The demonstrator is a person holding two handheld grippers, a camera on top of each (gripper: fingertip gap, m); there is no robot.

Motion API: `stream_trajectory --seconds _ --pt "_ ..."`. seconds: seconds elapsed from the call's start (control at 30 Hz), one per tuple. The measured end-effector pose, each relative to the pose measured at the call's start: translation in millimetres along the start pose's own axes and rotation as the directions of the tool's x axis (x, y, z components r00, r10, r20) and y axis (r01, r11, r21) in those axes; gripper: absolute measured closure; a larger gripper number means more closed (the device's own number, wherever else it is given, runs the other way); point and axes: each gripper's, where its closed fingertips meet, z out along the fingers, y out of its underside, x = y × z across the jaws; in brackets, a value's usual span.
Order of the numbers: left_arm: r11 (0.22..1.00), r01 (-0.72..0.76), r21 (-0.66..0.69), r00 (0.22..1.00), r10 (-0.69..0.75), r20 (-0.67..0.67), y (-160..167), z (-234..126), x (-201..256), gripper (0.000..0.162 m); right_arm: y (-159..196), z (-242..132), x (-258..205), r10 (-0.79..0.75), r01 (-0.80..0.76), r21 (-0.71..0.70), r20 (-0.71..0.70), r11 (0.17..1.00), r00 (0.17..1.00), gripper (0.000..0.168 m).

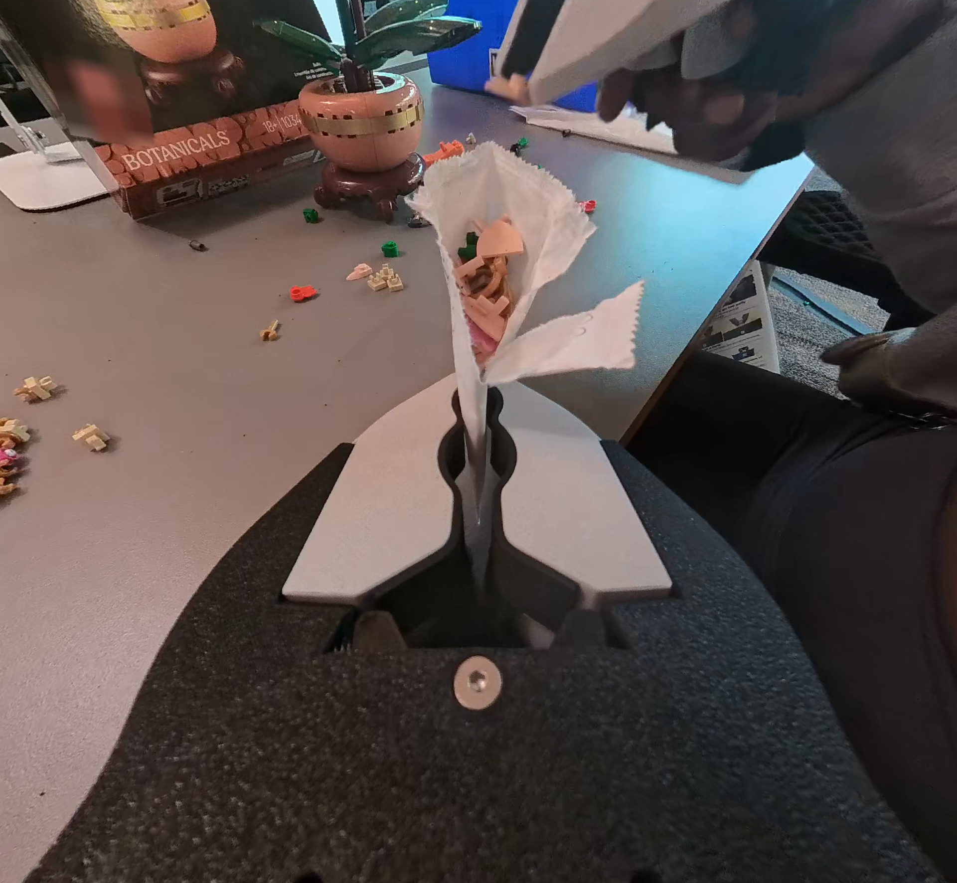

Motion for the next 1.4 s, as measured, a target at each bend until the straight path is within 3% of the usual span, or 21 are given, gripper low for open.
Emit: stream_trajectory --seconds 0.07,0.33,0.5,0.63,0.77,0.87,0.97,1.13,1.33,1.4 --pt "1.000 -0.003 -0.001 1.000 0.003 0.002 0.0 0.1 -0.2 0.158 9.1 12.7 -4.5 -0.044 0.044 -0.075 -0.003 0.996 0.999 0.146" --pt "1.000 -0.004 0.000 1.000 0.004 0.004 -0.1 -0.4 -0.2 0.158 16.6 4.5 10.7 0.038 -0.041 -0.043 -0.060 0.998 0.997 0.143" --pt "1.000 -0.012 -0.006 1.000 0.012 0.008 0.4 0.6 -0.1 0.158 18.3 6.2 17.3 0.078 -0.083 -0.056 -0.087 0.995 0.993 0.129" --pt "1.000 -0.006 -0.004 1.000 0.006 0.004 0.2 0.4 -0.1 0.158 18.1 1.8 28.7 0.118 -0.125 -0.045 -0.134 0.991 0.984 0.127" --pt "1.000 -0.009 -0.005 1.000 0.009 0.004 0.2 0.1 0.2 0.158 18.0 2.3 24.8 0.155 -0.159 -0.043 -0.083 0.986 0.984 0.121" --pt "1.000 -0.009 -0.003 1.000 0.009 0.005 0.2 -0.2 0.1 0.158 22.5 -12.3 49.9 0.087 -0.090 -0.007 -0.193 0.996 0.977 0.136" --pt "1.000 -0.006 -0.002 1.000 0.006 0.001 0.0 -0.4 0.2 0.158 62.5 -31.9 90.6 0.046 -0.091 -0.118 -0.337 0.989 0.940 0.143" --pt "1.000 -0.003 -0.004 1.000 0.003 0.002 0.3 -0.3 -0.1 0.158 98.0 -34.6 104.7 0.018 -0.123 -0.259 -0.372 0.958 0.928 0.149" --pt "1.000 -0.001 -0.004 1.000 0.001 0.002 0.6 0.4 -0.2 0.158 110.5 -23.1 111.5 0.033 -0.166 -0.340 -0.364 0.926 0.931 0.152" --pt "1.000 0.000 -0.004 1.000 0.000 0.000 0.6 0.6 -0.5 0.158 109.0 -19.7 110.5 0.054 -0.177 -0.334 -0.348 0.926 0.936 0.162"
